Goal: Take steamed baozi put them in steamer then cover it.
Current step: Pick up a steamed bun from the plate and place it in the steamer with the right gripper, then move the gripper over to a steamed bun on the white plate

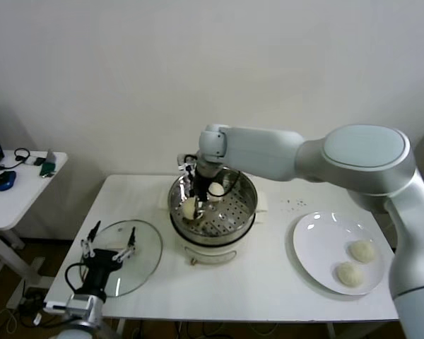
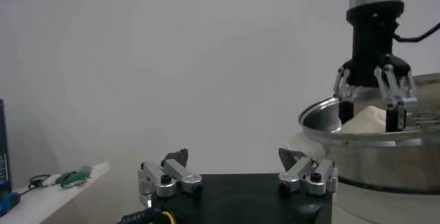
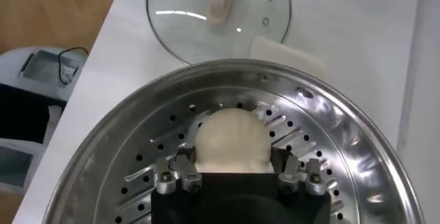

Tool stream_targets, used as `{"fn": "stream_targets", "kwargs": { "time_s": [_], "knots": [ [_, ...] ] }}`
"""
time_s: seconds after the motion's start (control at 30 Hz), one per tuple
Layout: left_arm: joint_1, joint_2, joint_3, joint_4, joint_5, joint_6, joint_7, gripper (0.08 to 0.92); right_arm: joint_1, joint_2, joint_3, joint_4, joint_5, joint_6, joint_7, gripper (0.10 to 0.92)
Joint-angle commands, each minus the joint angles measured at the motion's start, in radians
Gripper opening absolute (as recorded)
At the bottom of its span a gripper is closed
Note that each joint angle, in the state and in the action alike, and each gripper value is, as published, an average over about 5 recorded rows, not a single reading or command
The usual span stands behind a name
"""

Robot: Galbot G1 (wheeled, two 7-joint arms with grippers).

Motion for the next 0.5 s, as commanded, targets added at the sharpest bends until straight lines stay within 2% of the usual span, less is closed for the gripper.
{"fn": "stream_targets", "kwargs": {
  "time_s": [0.03, 0.3, 0.5],
  "knots": [
    [-0.001, 0.003, -0.001, 0.007, -0.002, -0.001, 0.000, 0.823, -0.029, 0.021, 0.000, -0.030, -0.032, 0.003, -0.003, 0.700],
    [-0.003, 0.007, -0.002, 0.009, -0.004, -0.001, -0.001, 0.823, 0.000, -0.010, 0.020, -0.006, -0.025, -0.002, -0.011, 0.813],
    [-0.004, 0.008, -0.002, 0.006, -0.004, 0.001, -0.002, 0.823, 0.105, -0.118, 0.017, 0.100, -0.008, 0.000, -0.036, 0.822]
  ]
}}
